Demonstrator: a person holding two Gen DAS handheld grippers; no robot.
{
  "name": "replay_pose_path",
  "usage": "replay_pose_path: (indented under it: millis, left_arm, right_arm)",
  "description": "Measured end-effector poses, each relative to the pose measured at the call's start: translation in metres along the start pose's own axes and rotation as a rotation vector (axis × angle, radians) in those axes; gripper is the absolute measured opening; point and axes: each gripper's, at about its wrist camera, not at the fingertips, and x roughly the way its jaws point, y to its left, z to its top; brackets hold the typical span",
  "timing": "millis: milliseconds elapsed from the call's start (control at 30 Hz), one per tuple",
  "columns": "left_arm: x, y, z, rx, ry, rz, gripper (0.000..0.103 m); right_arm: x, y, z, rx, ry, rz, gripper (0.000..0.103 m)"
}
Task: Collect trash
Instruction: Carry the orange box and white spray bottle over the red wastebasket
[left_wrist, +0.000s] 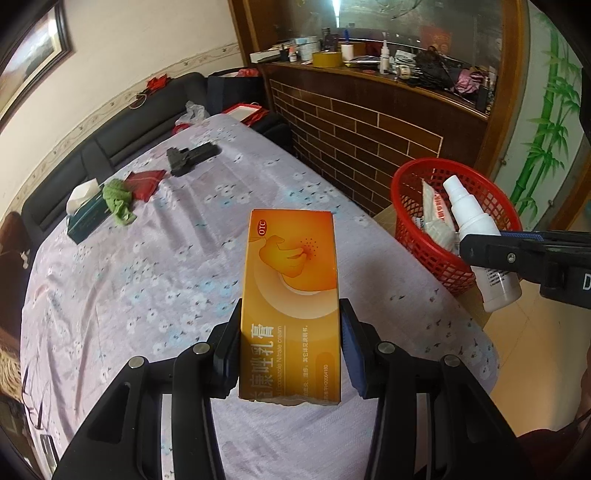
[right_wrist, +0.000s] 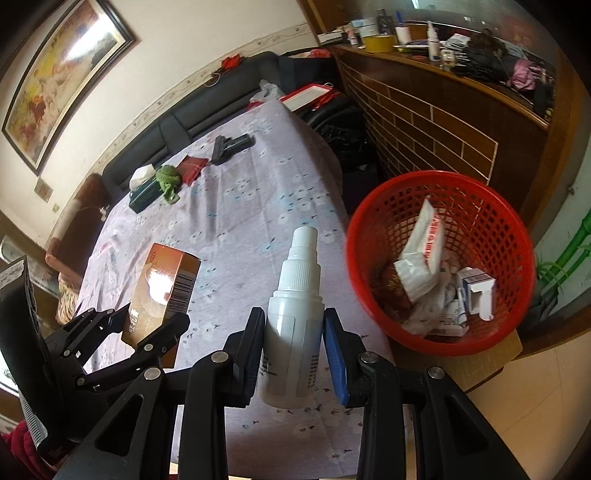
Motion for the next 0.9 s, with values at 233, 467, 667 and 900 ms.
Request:
replay_pose_path:
  millis: [233,467,667,900]
  left_arm:
    - [0.002,-0.017,0.011,0.045,-0.009,-0.017,0.045]
    - [0.005,-0.034,0.023,0.085,-0.020,-0.033,0.045]
    - [0.008,-0.047,0.034,0.113,-0.027,-0.047,0.045]
    - [0.017,-0.063,0.054,0.112,-0.022,-0.108,0.045]
  right_arm:
    - [-0.010,-0.019,0.000,0.042,-0.018,-0.015,0.034]
    - [-0.021,-0.040,0.002,0.084,-0.039,-0.033,0.034]
    - [-0.026,-0.056,0.005,0.118,-0.051,-0.046,0.034]
    - [-0.032,-0.081,0.013,0.165,-0.066,-0.070,0.034]
